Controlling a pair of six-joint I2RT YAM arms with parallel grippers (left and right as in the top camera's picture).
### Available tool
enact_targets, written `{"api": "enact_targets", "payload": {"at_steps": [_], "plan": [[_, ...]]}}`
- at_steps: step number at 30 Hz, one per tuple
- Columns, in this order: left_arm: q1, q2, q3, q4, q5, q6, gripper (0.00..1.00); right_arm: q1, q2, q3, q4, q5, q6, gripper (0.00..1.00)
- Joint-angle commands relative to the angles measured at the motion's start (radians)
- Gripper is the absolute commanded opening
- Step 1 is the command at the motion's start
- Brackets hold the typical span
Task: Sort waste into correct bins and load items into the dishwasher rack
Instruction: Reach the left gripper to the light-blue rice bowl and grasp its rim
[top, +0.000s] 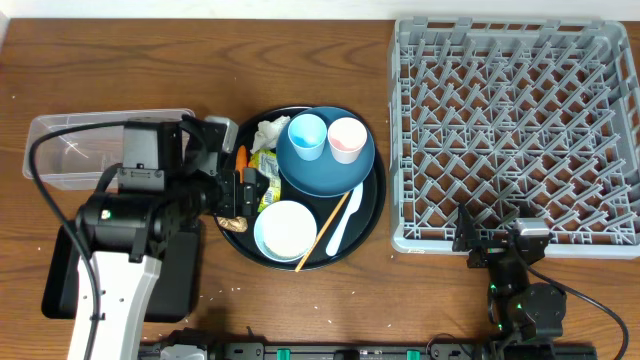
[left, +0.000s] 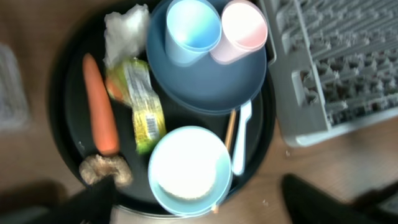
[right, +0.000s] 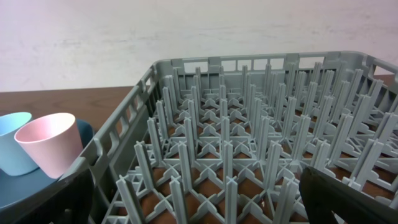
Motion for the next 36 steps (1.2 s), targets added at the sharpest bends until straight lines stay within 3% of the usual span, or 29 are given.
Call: {"api": "enact_targets", "payload": {"at_steps": [1,5,11,12,15,16,24,29,36], "plan": [[-0.003,0.011,0.011,-0.034,0.027,-0.065,0.70,0.013,-0.002,-0.002,-0.003,-0.004,-0.009,0.99],[-0.055,0.012,0.006,-0.052,-0.032,-0.161,0.65,0.013,-0.002,-0.002,-0.003,-0.004,-0.009,0.99],[-0.230,0.016,-0.032,-0.046,-0.313,-0.381,0.63,0.013,-0.001,-0.002,-0.004,-0.004,-0.009,0.99],[-0.270,0.018,-0.045,-0.038,-0.351,-0.421,0.59,0.013,0.000,-0.002,-0.003,-0.004,-0.009,0.99],[-0.382,0.032,-0.104,0.025,-0.408,-0.506,0.34,0.013,0.000,-0.002,-0.004,-0.004,-0.009,0.99],[-0.406,0.039,-0.121,0.050,-0.407,-0.517,0.32,0.013,0.001,-0.002,-0.001,-0.004,-0.009,0.99],[-0.577,0.188,-0.257,0.270,-0.429,-0.608,0.31,0.013,0.005,-0.002,-0.004,-0.004,-0.009,0.99],[-0.586,0.299,-0.257,0.318,-0.429,-0.608,0.38,0.013,0.005,-0.002,-0.004,-0.004,-0.009,0.99],[-0.586,0.438,-0.257,0.330,-0.429,-0.608,0.38,0.013,0.005,-0.002,-0.003,-0.004,-0.009,0.99]]}}
